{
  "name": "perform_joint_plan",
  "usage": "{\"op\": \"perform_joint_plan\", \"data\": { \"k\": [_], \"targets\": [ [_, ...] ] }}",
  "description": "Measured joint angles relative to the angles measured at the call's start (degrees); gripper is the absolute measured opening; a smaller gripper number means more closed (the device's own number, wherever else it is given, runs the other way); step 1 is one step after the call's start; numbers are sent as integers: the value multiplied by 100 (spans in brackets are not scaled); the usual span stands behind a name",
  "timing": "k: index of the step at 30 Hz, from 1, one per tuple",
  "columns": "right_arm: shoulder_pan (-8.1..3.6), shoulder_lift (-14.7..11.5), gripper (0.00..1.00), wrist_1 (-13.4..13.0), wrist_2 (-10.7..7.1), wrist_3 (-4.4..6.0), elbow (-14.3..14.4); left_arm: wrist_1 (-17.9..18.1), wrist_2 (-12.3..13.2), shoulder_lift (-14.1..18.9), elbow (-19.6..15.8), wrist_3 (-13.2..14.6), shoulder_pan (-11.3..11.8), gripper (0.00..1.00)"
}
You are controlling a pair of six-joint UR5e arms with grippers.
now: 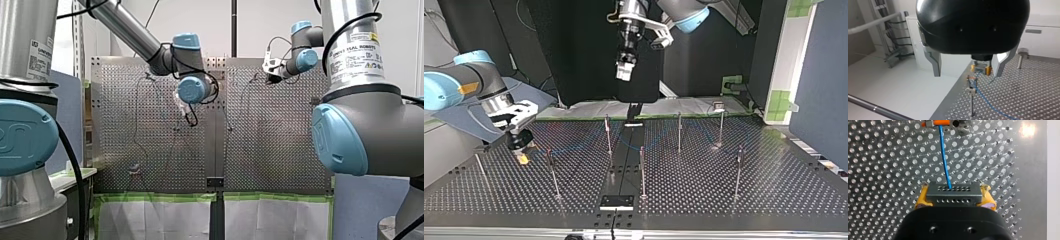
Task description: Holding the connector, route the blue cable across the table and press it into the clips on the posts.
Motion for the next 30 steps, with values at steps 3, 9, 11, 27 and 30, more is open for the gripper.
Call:
{"op": "perform_joint_plan", "data": {
  "k": [3, 9, 11, 27, 30],
  "targets": [
    [-5, 0, 0, 0, -2, 0, 1, 0, 13, -1, -140, -3, 4, 100],
    [-14, 0, 0, 0, -7, 0, 0, 0, 15, -3, -431, -10, 13, 100],
    [-13, 0, 0, 0, -8, 0, 1, 0, 21, -5, -533, -12, 18, 100],
    [-9, 1, 0, 9, -7, 13, 0, 44, 113, -9, -1306, 33, 31, 100],
    [-14, 0, 0, 9, -8, 11, 0, 54, 139, -9, -1422, 37, 37, 100]
  ]
}}
